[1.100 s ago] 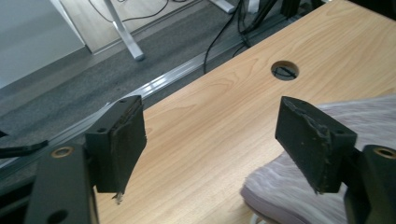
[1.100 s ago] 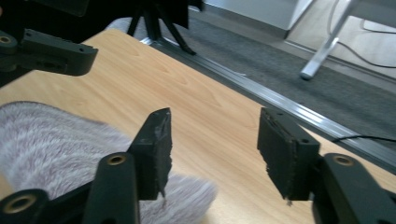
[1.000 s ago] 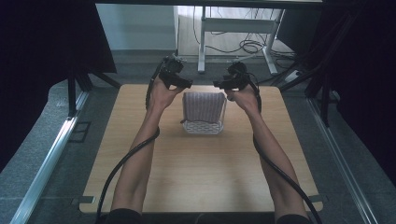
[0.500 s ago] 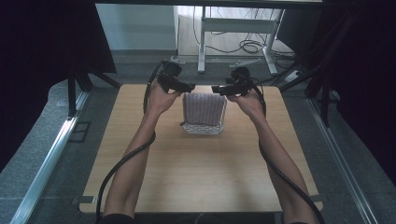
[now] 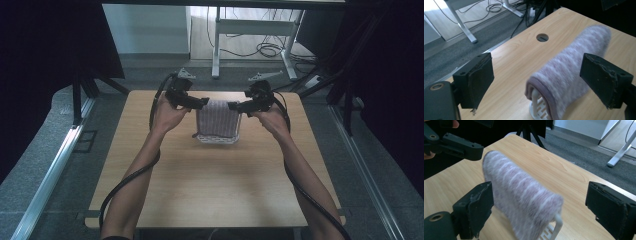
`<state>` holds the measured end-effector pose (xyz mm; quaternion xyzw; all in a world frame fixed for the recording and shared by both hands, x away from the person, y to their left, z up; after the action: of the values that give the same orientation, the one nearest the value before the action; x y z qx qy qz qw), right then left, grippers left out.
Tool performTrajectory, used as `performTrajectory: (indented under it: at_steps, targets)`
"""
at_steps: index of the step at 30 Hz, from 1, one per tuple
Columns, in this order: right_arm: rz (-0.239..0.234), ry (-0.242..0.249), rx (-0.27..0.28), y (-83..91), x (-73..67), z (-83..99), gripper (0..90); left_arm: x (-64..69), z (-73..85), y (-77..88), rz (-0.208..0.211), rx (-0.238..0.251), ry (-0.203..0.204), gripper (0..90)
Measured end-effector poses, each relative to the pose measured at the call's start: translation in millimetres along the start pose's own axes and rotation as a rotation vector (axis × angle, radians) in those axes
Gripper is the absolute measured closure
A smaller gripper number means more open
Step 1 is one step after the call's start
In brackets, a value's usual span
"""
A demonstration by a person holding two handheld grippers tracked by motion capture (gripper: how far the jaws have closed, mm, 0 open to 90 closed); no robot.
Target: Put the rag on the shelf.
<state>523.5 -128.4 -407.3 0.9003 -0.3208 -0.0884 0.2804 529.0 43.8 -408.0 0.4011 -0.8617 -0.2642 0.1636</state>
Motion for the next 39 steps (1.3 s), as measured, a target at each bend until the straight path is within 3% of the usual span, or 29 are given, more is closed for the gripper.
performTrajectory:
  at_steps: [9, 19, 23, 33, 39]
  targets:
    - [-0.005, 0.027, 0.001, 12.8, -12.0, 12.8, 6.5, 7.0, 18.0, 17.9, 0.0, 0.006, -0.033, 11.5]
    - [-0.008, 0.05, -0.001, 29.8, -27.9, 35.3, 6.5, 15.5, 57.4, 33.7, 0.01, -0.012, -0.041, 11.6]
    - [-0.01, 0.052, -0.012, 32.5, -33.1, 44.0, 6.6, 21.1, 71.3, 35.5, 0.028, -0.011, -0.03, 11.6]
    - [-0.018, 0.079, -0.041, 35.8, -51.8, 76.7, 4.7, 40.5, 106.7, 40.4, 0.028, -0.017, -0.05, 11.6]
    - [-0.036, 0.062, -0.051, 33.4, -61.9, 98.9, 4.7, 47.0, 126.4, 38.9, 0.032, -0.015, -0.05, 11.7]
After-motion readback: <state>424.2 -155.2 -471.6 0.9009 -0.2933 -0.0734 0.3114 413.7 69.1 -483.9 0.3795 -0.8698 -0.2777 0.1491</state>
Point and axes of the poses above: each handheld gripper's, and its own axes: y roughly backward along the jaws, z roughly out of its underside, x roughly to its right, the point moved 9 cm from there along -y, roughly forward along the jaws, and after that the axes turned 7 degrees about y, right-handed, at the moved point
